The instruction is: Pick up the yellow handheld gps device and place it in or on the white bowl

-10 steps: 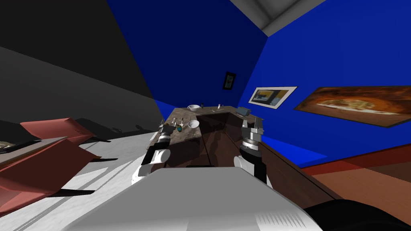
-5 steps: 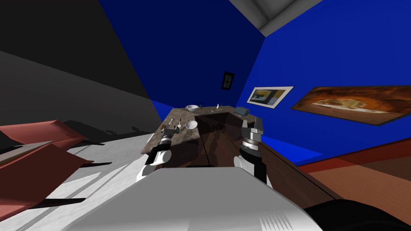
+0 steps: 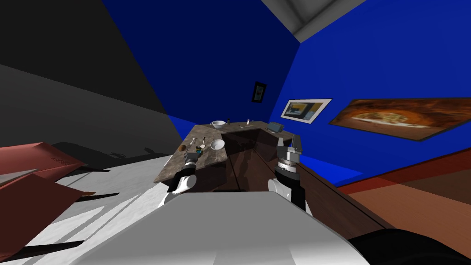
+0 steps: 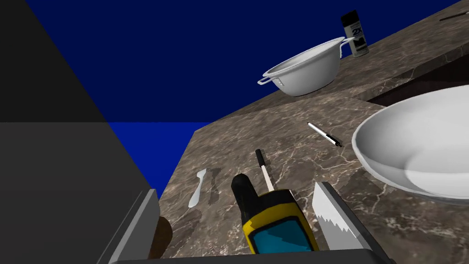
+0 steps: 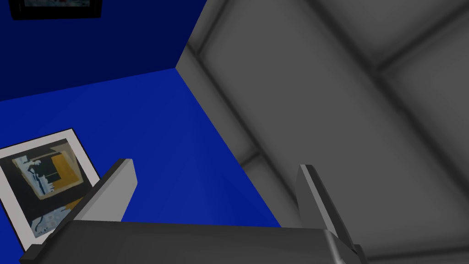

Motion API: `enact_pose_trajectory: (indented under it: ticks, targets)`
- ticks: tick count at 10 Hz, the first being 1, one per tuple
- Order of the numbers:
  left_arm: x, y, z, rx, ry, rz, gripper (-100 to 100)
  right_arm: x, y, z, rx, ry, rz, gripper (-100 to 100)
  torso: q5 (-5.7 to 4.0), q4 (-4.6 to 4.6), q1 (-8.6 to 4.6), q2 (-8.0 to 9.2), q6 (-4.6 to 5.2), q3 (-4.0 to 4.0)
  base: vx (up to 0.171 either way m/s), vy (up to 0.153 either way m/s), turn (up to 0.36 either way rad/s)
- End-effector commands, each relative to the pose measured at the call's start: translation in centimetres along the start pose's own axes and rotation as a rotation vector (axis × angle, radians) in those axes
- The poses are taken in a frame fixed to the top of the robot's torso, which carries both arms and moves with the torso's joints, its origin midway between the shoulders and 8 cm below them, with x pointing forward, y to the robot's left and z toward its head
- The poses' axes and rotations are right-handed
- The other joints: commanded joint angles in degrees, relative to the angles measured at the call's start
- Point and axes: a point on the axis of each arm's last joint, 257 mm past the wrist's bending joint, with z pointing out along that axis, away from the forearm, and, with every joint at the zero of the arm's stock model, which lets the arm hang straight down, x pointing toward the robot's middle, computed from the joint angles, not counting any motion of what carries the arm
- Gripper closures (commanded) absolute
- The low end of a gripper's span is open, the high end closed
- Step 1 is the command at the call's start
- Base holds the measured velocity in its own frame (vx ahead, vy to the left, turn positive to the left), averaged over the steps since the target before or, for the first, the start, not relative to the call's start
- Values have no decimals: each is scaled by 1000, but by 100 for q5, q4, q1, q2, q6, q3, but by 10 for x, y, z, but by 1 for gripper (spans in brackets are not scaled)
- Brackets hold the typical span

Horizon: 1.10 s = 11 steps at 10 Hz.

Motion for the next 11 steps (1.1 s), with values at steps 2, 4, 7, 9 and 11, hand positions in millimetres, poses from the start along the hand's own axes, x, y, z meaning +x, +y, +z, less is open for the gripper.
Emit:
enact_pose_trajectory:
  ticks: [2,4,7,9,11]
  targets:
    - [-36,11,-10,12,-95,-111,-100,0,0,0,0,0,0,0,0,0,1,2,0,1,40,8,-66]
    - [-49,21,-16,24,-138,-171,-100,0,0,0,0,0,0,0,1,-1,8,-2,-1,-1,47,32,-31]
    - [-54,28,-19,32,-158,-205,-100,0,0,0,0,0,0,0,2,1,13,4,-1,2,25,31,-7]
    - [-55,28,-19,33,-159,-208,-100,0,0,0,0,0,0,0,0,3,2,14,-1,8,0,0,0]
    - [-55,28,-19,33,-159,-208,100,0,0,0,0,0,0,0,-1,4,0,17,-1,10,0,0,0]
